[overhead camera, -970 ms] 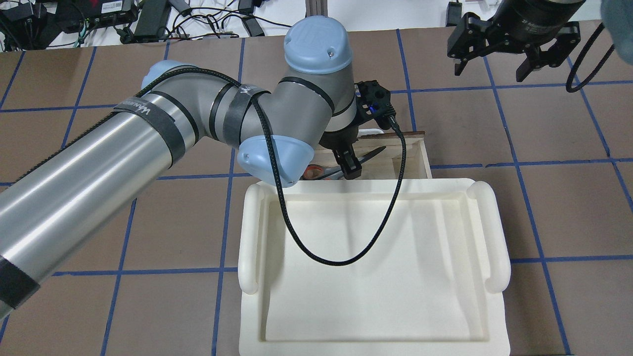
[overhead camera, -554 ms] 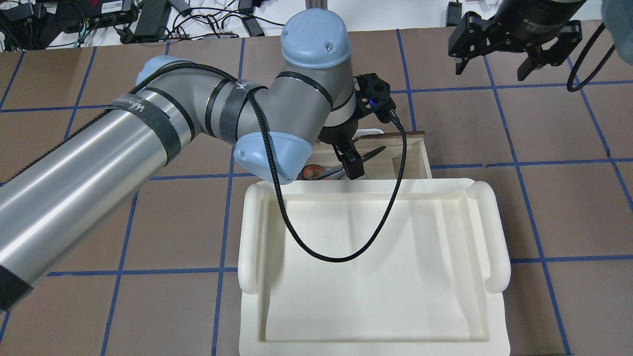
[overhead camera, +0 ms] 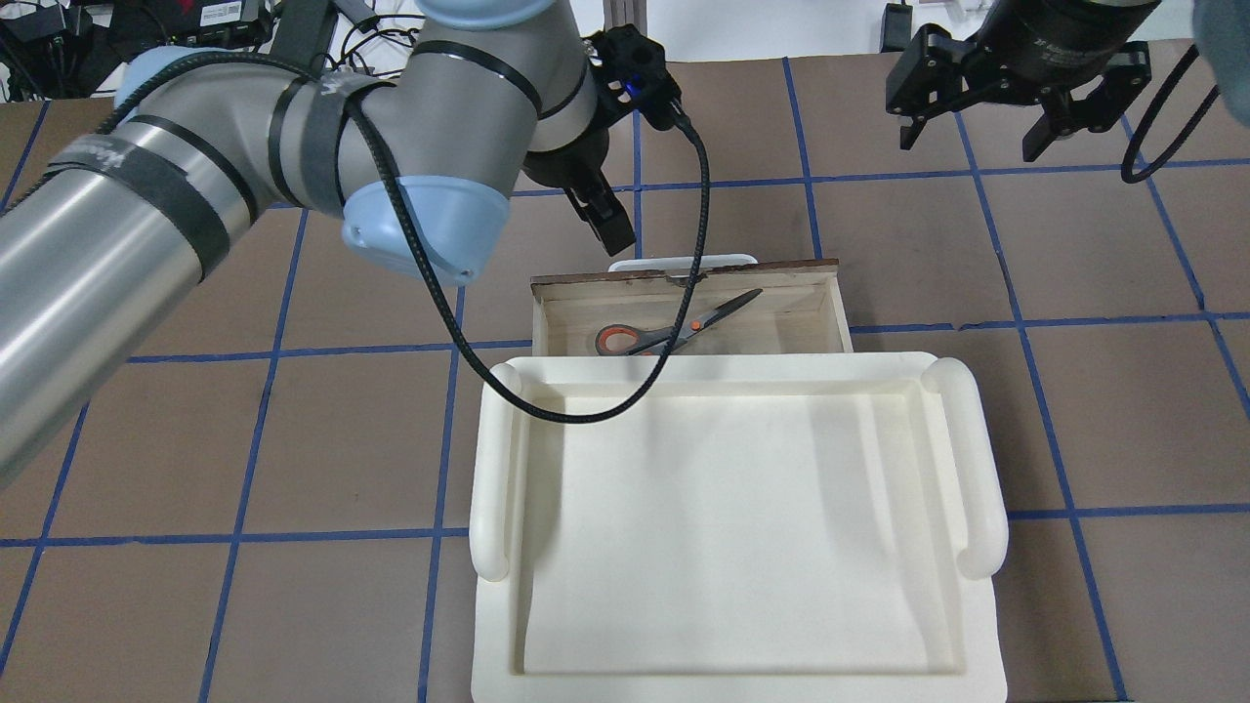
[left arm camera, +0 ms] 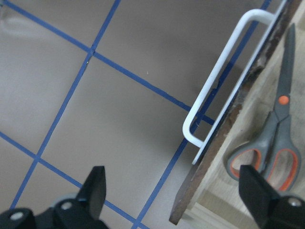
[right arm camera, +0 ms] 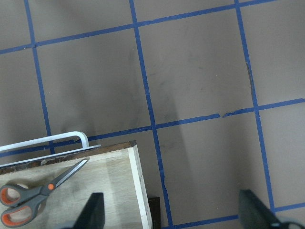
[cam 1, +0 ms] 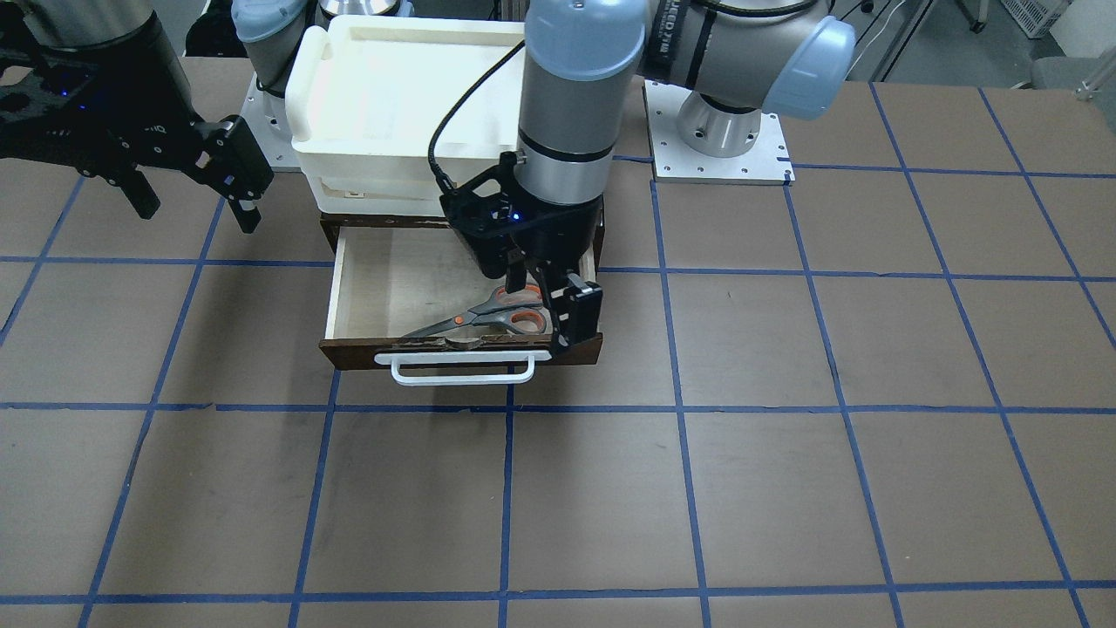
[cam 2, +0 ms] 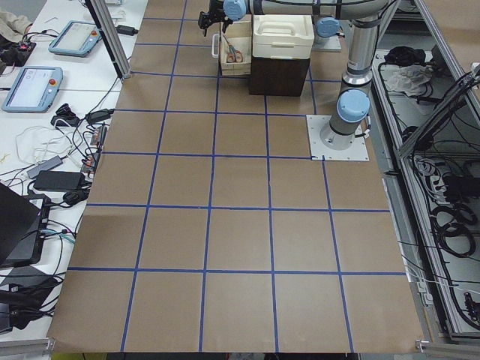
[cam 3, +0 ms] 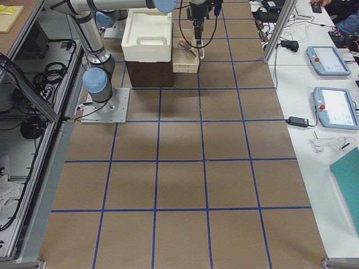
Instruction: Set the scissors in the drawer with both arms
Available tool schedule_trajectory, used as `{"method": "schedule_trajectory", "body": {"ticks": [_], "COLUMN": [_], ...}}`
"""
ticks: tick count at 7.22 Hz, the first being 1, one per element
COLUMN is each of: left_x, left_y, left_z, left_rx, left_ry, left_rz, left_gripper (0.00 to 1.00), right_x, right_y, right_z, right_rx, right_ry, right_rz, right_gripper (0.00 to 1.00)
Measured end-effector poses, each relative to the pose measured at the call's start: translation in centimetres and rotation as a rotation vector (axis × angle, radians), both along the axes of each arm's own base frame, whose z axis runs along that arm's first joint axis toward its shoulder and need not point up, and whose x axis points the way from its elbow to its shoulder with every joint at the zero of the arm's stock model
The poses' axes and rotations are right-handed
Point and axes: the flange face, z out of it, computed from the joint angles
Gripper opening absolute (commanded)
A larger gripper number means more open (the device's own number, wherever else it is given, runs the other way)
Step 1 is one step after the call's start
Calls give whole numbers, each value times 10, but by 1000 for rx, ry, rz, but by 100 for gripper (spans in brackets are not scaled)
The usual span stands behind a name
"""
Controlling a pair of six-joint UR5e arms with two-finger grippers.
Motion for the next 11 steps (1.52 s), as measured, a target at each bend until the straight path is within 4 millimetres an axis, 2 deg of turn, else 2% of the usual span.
{"method": "schedule_trajectory", "body": {"ticks": [1,3,5,6,7,9,10,11], "left_x": [13,21,29,43,66,125,151,166], "left_y": [-5,-4,-5,-10,-16,-23,-23,-16], "left_z": [8,17,19,21,28,48,57,64], "left_rx": [-10,-18,3,17,28,55,68,98], "left_ry": [5,10,17,21,28,33,44,55], "left_rz": [24,49,151,224,299,456,547,654], "left_gripper": [100,100,100,100,100,100,100,100], "right_x": [0,0,1,1,1,1,1,1], "right_y": [0,1,1,1,1,0,0,1], "right_z": [0,0,1,1,1,1,1,1], "right_rx": [0,0,0,-1,-2,-1,-1,-2], "right_ry": [0,-3,-7,-9,-10,-13,-13,-13], "right_rz": [2,4,4,5,5,5,5,6], "right_gripper": [100,100,100,100,100,100,100,100]}}
